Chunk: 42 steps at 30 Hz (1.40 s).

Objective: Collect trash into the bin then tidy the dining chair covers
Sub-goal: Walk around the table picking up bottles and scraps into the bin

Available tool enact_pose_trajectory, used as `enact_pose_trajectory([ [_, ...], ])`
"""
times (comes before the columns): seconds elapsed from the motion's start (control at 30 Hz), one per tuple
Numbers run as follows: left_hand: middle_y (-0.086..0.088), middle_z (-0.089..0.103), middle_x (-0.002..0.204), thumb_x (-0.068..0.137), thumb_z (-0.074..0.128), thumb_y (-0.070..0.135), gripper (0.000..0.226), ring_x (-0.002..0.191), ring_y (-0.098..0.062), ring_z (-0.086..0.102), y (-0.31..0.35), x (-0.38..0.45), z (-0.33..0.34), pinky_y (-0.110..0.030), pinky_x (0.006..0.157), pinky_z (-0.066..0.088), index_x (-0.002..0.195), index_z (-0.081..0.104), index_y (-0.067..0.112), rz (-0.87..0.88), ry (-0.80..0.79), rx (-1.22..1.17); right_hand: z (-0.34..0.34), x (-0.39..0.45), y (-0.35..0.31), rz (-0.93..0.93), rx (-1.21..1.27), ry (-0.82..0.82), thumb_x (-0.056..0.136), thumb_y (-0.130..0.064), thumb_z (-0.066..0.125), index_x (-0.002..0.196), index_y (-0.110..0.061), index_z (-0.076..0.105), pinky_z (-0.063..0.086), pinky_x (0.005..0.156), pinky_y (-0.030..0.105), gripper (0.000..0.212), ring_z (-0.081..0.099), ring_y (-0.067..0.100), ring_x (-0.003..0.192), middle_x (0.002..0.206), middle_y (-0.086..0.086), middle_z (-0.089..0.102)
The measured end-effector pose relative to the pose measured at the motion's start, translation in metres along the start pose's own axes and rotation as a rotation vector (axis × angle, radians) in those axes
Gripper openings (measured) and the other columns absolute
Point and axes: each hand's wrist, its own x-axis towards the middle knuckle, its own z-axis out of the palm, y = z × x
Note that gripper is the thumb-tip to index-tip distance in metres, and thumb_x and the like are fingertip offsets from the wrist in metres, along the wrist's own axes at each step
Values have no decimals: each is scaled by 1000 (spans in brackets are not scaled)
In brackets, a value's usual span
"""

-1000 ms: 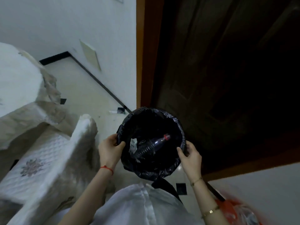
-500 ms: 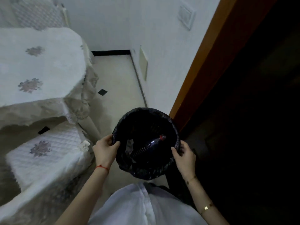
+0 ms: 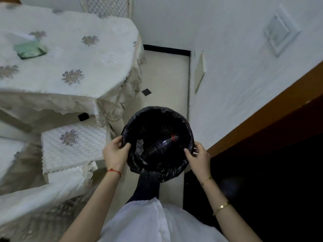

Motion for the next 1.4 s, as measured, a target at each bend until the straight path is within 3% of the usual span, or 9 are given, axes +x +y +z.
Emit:
enact_pose_trajectory([
  [0.27,6,71,82,80,67,6,30,79,-2,65,11,105,49,-25,80,54,108,72,14,-90,21,-40,35,119,-13,-5,-23,-54,86,-23,68,110,-25,60,52,79,25,25,57,-5,84,93,-13,62],
  [0.37,7,68,87,82,67,7,32,75,8,59,19,146,68,-5,67,46,113,70,10,-89,26,-16,52,168,-17,-14,-38,-56,87,-31,67,105,-32,56,55,80,32,22,62,8,88,94,-10,63],
  [0.47,1,72,94,84,66,8,31,82,-3,65,20,185,86,2,63,42,115,69,9,-88,28,1,67,211,-12,19,-56,-40,88,-37,65,115,-25,58,55,84,33,31,61,12,98,108,-5,64],
  [0.67,3,73,102,82,65,24,38,94,-7,68,-21,245,134,-36,88,56,119,68,18,-181,75,23,104,281,30,75,-76,-40,91,-35,60,129,-19,52,54,90,36,42,58,14,105,124,2,59],
  [0.83,3,71,102,81,66,24,38,96,-7,66,-96,284,192,-36,91,55,117,68,15,-198,143,32,149,325,113,80,-102,-6,92,-30,60,130,-16,53,51,91,34,40,57,16,106,125,5,59],
  [0.97,-10,73,94,81,68,12,28,86,-13,66,-176,316,253,-14,78,47,107,72,3,-177,207,98,203,362,219,107,-151,1,92,-30,60,130,-13,53,49,94,35,42,57,19,109,125,9,59],
  [1.07,-9,72,99,81,69,12,34,91,-16,67,-245,339,297,-14,79,47,112,70,2,-181,227,81,248,387,312,123,-212,-40,91,-32,61,134,-12,49,47,99,40,49,54,23,117,131,10,56],
  [1.17,-2,67,102,83,67,11,32,91,-10,61,-304,360,331,2,68,39,113,68,1,-161,226,67,286,405,395,130,-295,-83,90,-31,62,136,-9,46,41,105,39,54,49,28,123,134,13,53],
  [1.4,3,69,91,80,65,8,27,70,13,60,-409,396,386,-3,69,45,106,72,8,-90,261,-33,362,431,544,150,-502,-261,86,-30,67,140,-4,41,38,101,40,65,47,32,121,131,18,52],
])
